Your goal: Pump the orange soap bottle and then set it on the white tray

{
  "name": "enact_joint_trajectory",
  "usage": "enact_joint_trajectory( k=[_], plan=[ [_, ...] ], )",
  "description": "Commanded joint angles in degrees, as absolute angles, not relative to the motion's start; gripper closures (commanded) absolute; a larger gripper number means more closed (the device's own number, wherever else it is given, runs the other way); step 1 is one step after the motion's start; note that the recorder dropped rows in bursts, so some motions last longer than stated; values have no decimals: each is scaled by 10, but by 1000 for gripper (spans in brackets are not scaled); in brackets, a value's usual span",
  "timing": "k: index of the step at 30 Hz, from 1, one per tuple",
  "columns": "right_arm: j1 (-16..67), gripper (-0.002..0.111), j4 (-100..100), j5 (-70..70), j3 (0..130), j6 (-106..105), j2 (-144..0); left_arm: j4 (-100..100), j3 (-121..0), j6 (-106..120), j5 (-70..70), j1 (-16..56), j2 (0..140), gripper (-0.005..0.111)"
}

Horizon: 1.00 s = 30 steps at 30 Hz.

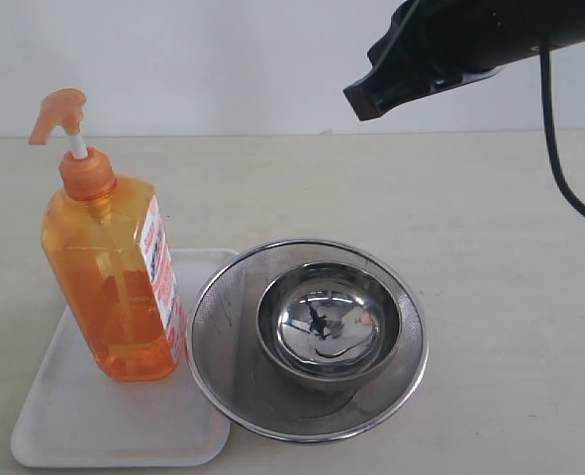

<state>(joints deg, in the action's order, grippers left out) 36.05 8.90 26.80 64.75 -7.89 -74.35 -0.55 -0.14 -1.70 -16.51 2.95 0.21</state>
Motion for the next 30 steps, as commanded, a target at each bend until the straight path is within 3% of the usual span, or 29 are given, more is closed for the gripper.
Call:
enact_joint_trajectory(
  k=[1, 30],
  plan=[
    [358, 108, 93, 262, 646, -78, -738, 21, 0, -12, -168, 29, 0, 102],
    [358, 108, 93, 260, 646, -78, -738, 34, 0, 24, -170, 29, 0, 102]
  ],
)
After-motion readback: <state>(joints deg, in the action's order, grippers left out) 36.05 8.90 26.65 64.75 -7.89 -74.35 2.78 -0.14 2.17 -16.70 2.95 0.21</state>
